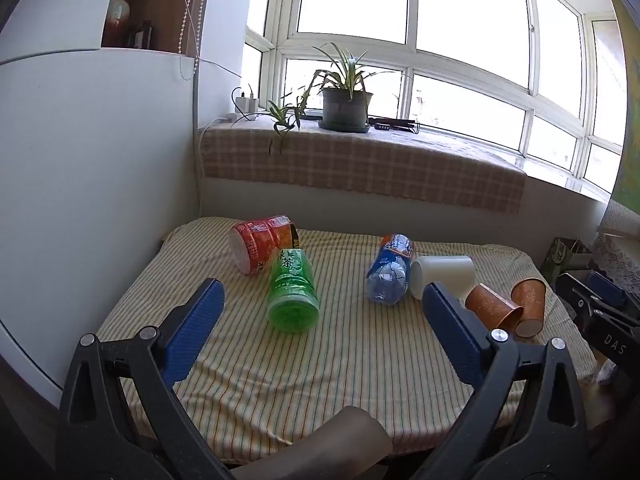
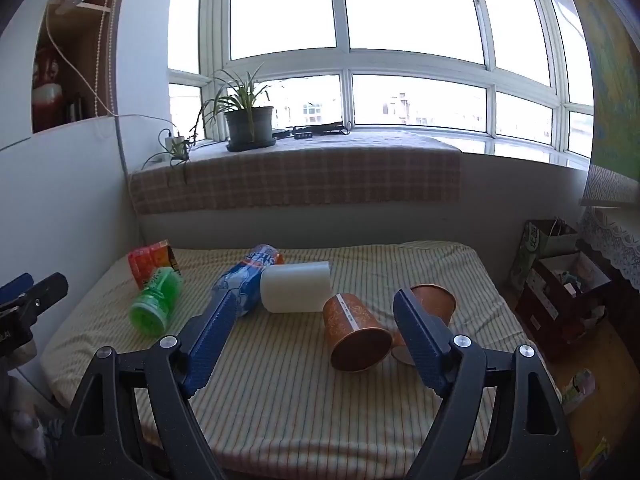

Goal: Flip cup upright

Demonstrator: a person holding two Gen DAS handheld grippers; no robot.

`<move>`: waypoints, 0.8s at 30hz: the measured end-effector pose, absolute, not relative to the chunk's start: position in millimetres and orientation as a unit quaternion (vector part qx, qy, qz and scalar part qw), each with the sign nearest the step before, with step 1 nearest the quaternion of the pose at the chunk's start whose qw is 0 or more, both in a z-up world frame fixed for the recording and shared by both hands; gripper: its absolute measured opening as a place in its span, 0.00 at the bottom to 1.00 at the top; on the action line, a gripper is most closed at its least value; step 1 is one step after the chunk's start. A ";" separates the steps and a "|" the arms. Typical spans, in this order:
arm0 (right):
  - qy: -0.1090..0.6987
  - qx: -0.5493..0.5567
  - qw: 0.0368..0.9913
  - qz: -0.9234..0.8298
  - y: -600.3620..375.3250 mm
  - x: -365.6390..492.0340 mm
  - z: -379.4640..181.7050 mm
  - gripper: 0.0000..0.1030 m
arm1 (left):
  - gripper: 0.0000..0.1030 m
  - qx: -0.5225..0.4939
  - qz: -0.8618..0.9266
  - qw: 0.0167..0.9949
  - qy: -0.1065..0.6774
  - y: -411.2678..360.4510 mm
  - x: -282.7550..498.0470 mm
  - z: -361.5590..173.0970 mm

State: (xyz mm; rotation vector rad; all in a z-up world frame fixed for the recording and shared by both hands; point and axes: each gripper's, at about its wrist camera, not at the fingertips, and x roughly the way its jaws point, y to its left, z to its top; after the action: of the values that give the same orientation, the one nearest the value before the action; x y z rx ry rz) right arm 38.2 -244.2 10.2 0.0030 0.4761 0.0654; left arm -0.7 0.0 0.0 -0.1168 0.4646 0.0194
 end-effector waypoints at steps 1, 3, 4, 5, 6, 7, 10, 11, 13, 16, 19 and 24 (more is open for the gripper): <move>0.236 0.003 0.971 0.033 -244.1 38.0 10.6 0.78 | 0.98 -0.058 0.008 0.971 0.230 0.4 -0.9 0.0; 0.236 0.004 0.971 0.034 -243.5 36.9 11.7 0.78 | 0.98 -0.057 0.003 0.972 0.229 1.4 -1.3 0.3; 0.243 0.020 0.969 0.035 -251.1 40.8 12.8 0.78 | 0.98 -0.056 0.000 0.972 0.230 2.1 -1.2 0.5; 0.242 0.019 0.969 0.034 -251.9 41.2 13.3 0.78 | 0.98 -0.055 -0.002 0.972 0.229 3.0 -1.1 0.7; 0.242 0.018 0.970 0.034 -252.6 41.6 13.8 0.78 | 0.98 -0.054 -0.005 0.972 0.229 4.0 -0.8 1.0; 0.241 0.017 0.970 0.035 -253.1 41.9 14.4 0.78 | 0.98 -0.057 0.024 0.973 0.223 7.9 -3.3 8.6; 0.238 0.019 0.971 0.030 -249.4 37.0 7.7 0.78 | 0.98 -0.048 0.029 0.974 0.219 3.8 -3.8 9.9; 0.238 0.018 0.971 0.030 -249.0 36.6 7.3 0.78 | 0.98 -0.047 0.029 0.974 0.218 4.6 -3.8 10.9; 0.244 0.030 0.969 0.028 -254.8 39.1 10.1 0.78 | 0.98 -0.042 0.033 0.976 0.213 0.6 -5.8 10.2; 0.244 0.033 0.969 0.028 -256.1 38.6 10.4 0.78 | 0.98 -0.041 0.035 0.976 0.210 1.7 -7.2 12.5; 0.246 0.034 0.968 0.029 -255.7 38.7 11.5 0.78 | 0.98 -0.040 0.035 0.976 0.210 0.7 -7.0 13.3; 0.248 0.035 0.968 0.031 -256.9 39.6 12.2 0.78 | 0.98 -0.041 0.035 0.976 0.209 1.3 -7.5 13.3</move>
State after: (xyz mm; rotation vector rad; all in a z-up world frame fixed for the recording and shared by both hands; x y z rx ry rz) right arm 39.6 -256.9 12.2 0.0715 0.5020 0.0624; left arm -7.5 1.3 13.3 -0.0821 0.4216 0.0710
